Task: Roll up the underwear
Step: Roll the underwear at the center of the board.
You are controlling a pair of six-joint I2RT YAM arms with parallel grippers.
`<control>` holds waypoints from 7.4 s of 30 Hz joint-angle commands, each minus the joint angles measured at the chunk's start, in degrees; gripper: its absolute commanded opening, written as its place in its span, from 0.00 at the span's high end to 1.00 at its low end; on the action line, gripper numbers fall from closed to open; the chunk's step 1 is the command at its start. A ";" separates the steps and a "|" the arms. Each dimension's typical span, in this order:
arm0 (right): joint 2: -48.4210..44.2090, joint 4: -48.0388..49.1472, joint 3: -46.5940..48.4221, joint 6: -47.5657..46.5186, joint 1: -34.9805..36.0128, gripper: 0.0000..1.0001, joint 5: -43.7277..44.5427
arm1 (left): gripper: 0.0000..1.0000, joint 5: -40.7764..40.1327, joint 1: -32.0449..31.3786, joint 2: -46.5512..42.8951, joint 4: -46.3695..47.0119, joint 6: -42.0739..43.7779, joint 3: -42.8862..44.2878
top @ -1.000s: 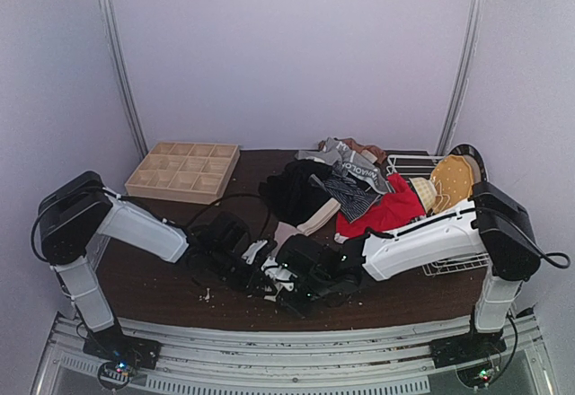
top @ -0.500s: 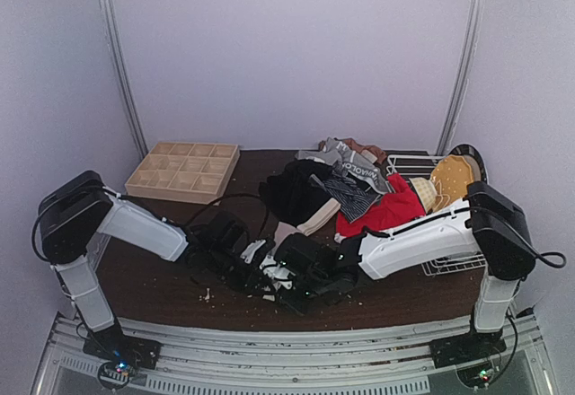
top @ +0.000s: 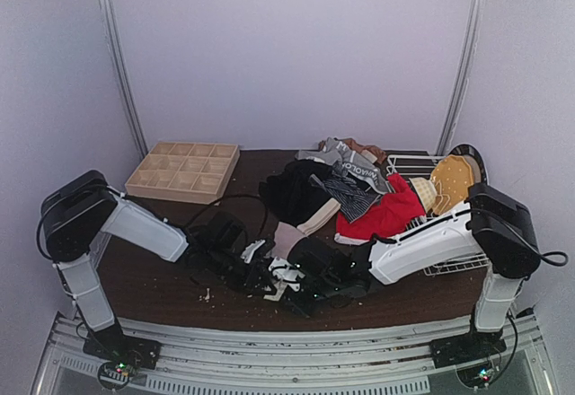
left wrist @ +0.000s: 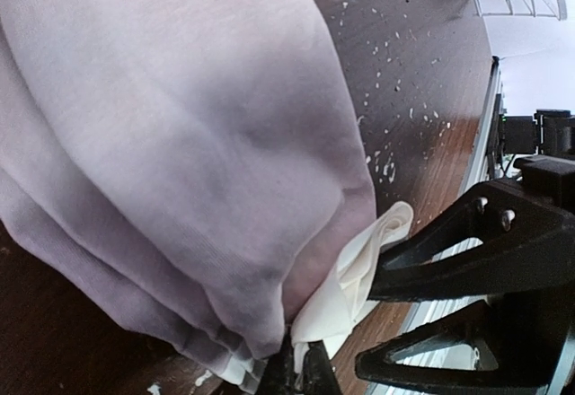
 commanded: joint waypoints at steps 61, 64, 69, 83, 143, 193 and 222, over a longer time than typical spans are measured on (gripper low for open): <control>1.81 -7.46 -3.76 8.64 -1.33 1.00 -6.49 | 0.65 -5.18 1.88 -9.86 -13.57 -1.47 -5.81; 1.06 -6.75 -2.27 13.19 -1.40 1.00 -9.60 | 0.58 -8.26 1.89 -16.38 -16.89 -1.20 -6.64; 2.25 -2.65 -0.16 21.77 -1.65 1.00 -17.35 | 0.53 -14.40 1.67 -27.15 -20.23 -0.50 -9.20; 6.95 13.73 -2.29 41.80 -7.13 1.00 -32.46 | 0.48 -32.62 -12.25 -49.41 -1.78 11.68 -24.06; 4.53 21.76 -8.61 43.21 -11.33 0.81 -35.52 | 1.00 -26.86 -14.02 -12.25 31.06 41.94 -22.85; -7.44 2.77 -7.68 -6.09 2.85 0.59 -0.68 | 1.00 8.29 -0.14 4.00 -5.74 10.87 1.49; -0.50 -6.45 -4.50 -0.38 -0.63 1.00 -11.84 | 0.50 3.06 0.51 -7.73 -9.72 9.76 -2.27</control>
